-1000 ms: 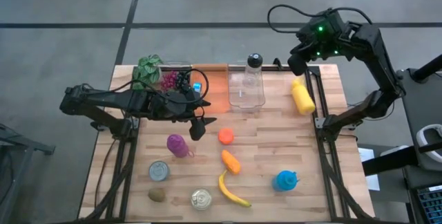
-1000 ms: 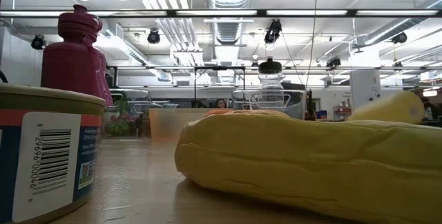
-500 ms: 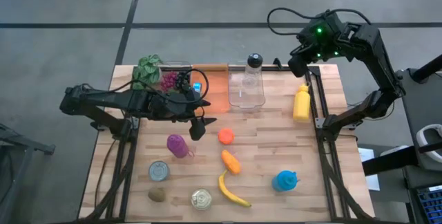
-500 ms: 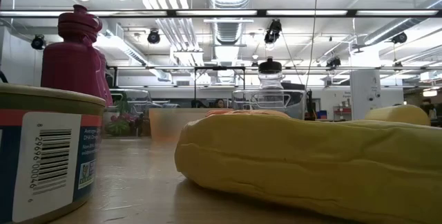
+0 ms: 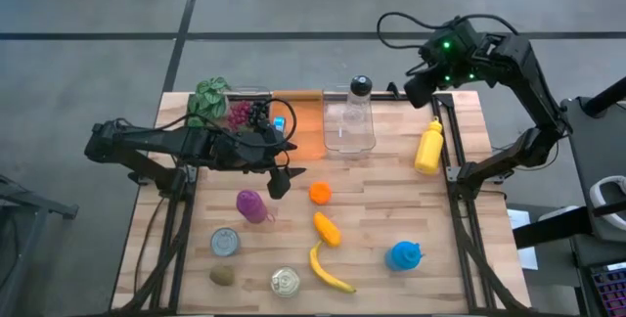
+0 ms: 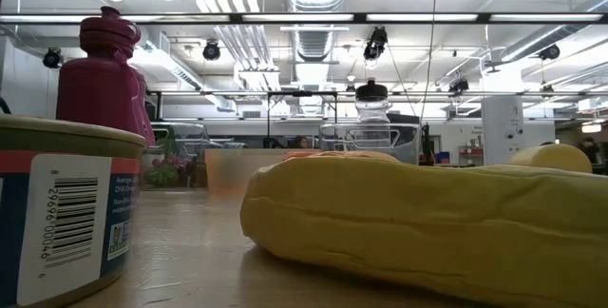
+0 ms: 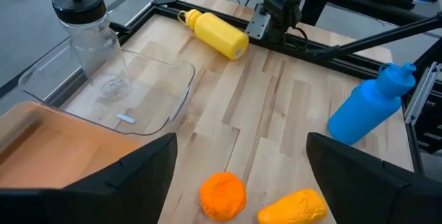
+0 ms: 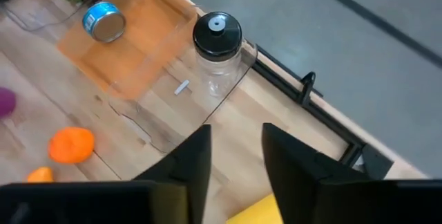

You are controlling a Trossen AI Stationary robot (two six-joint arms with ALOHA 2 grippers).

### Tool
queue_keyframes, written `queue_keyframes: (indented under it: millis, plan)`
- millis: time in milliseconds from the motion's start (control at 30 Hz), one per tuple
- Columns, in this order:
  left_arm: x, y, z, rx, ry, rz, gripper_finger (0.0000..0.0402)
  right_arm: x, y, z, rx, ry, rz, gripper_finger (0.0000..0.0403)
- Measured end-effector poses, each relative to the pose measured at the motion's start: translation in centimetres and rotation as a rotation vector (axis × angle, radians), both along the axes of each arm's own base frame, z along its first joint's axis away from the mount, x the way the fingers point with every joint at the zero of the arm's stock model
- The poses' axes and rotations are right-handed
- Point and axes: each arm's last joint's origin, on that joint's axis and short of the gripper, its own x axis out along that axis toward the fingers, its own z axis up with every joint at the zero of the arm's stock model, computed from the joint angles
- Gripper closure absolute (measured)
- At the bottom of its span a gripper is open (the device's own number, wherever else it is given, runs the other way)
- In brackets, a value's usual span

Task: Pick & Place Food Item
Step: Put the yellow water bottle into the right transparent bin

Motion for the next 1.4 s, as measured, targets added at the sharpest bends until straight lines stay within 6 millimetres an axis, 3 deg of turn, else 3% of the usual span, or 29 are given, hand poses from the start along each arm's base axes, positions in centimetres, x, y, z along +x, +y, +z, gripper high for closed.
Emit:
queue_keyframes:
  millis: [533, 800, 1100, 1400]
  plan:
    - [0.0, 0.0, 0.0, 0.018, 0.005, -0.015, 0.0087, 0.6, -1.6, -3.6, 0.094, 0.090, -0.230, 0.0134]
    - [0.0, -0.1, 0.0, 0.012, 0.007, -0.029, 0.0077, -0.2, -4.2, -8.4, 0.242, 0.200, -0.462, 0.0083]
    - [0.0, -0.1, 0.0, 0.006, 0.007, -0.032, 0.0066, -2.5, -6.7, -15.0, 0.415, 0.330, -0.704, 0.0065]
    - [0.0, -0.1, 0.0, 0.003, 0.007, -0.037, 0.0071, -3.6, -8.6, -18.2, 0.430, 0.266, -0.850, 0.0078]
